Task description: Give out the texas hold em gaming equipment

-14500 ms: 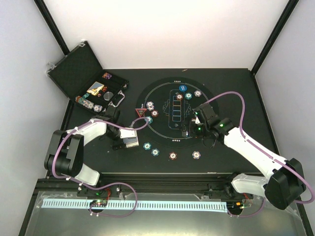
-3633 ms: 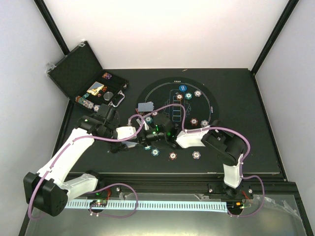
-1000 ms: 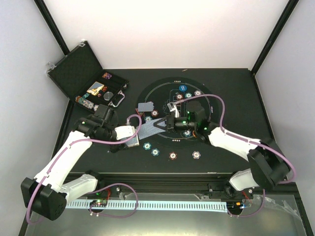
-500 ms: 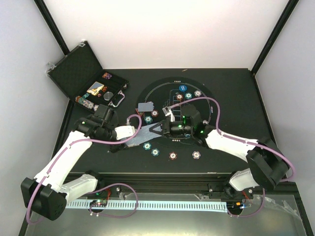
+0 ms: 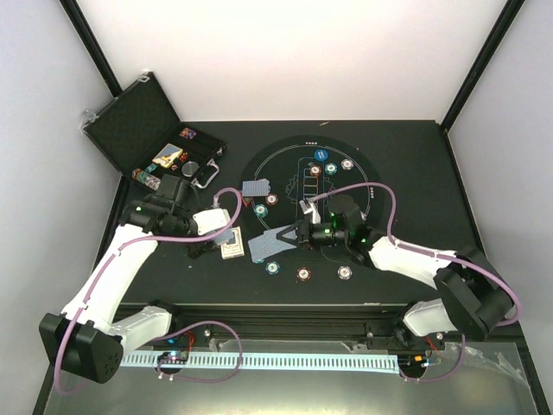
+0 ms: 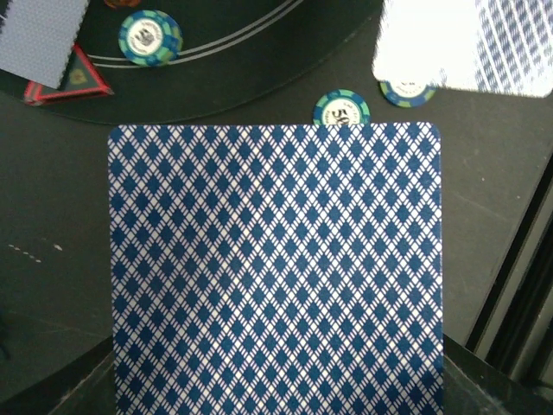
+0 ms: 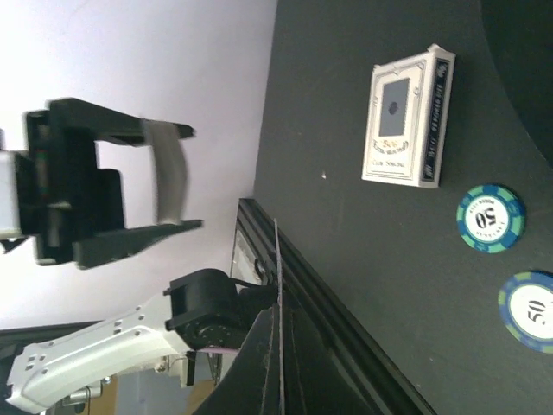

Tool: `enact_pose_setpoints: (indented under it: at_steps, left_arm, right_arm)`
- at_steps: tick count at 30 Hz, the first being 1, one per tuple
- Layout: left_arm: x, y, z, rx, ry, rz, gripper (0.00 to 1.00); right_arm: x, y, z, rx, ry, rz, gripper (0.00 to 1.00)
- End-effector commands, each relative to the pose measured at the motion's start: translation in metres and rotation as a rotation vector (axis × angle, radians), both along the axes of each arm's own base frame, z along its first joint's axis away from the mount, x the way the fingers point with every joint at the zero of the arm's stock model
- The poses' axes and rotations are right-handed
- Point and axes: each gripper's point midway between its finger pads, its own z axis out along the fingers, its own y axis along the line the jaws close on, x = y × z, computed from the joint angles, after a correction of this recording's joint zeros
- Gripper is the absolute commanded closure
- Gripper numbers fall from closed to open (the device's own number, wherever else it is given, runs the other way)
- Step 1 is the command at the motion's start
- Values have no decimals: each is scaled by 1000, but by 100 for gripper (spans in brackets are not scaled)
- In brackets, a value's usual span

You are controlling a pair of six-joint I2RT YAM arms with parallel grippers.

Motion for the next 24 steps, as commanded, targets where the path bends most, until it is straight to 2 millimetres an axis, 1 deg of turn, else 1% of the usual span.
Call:
enact_pose_setpoints:
  at_steps: [1,2,4,5,6,8,11,13,14,15,16,17,19,21,22,24]
  left_arm:
    - [6,-4,23,-45,-33,3,98]
    - [4,-6,25,-56,-29,-3,98]
    - [2,-8,27,-67,-24,-6,98]
    - [2,-8,29,-69,-23,-4,98]
    - [1,-8,29,-70,-21,-3,98]
    - [-1,-8,30,-74,-16,-3,99]
    - [-4,-9,34,-86,-20,-5,98]
    - [-5,-9,35,-87,-19,-2,99]
    - [-5,-8,35,-87,-17,-2,98]
    - [-6,-8,34,-83,-12,-1,98]
    - [-6,-7,35,-81,-12,0,98]
    - [-7,-7,34,-79,-12,-1,98]
    - [-7,-6,34,-77,-15,-2,99]
    - [-8,-6,34,-77,-14,-4,98]
    - [-8,-7,33,-78,-12,-7,99]
    - [-7,-8,32,-84,-7,-7,99]
  right_arm:
    - [1,6,-10,-1,-7,-4,99]
    - [0,12,-13,-9,-4,3,99]
    - [-1,30,-21,-33,6,28,99]
    - [-2,43,-23,-39,7,47,99]
    - [-1,58,-20,-36,0,63,99]
    - [-2,86,-25,-42,3,96,99]
    - [-9,131,-37,-52,22,151,98]
    - [-10,154,-47,-59,40,170,97]
    - [-11,162,-52,-63,49,174,94]
    - [-10,167,-60,-72,62,173,89]
    - [-10,168,-63,-74,70,167,80]
    - [-9,167,-65,-69,76,157,74]
    - [-9,161,-65,-70,75,143,66]
    - [-11,153,-65,-90,67,141,52]
    - [-12,149,-64,-96,58,144,48]
    - [-14,135,-65,-113,54,132,44]
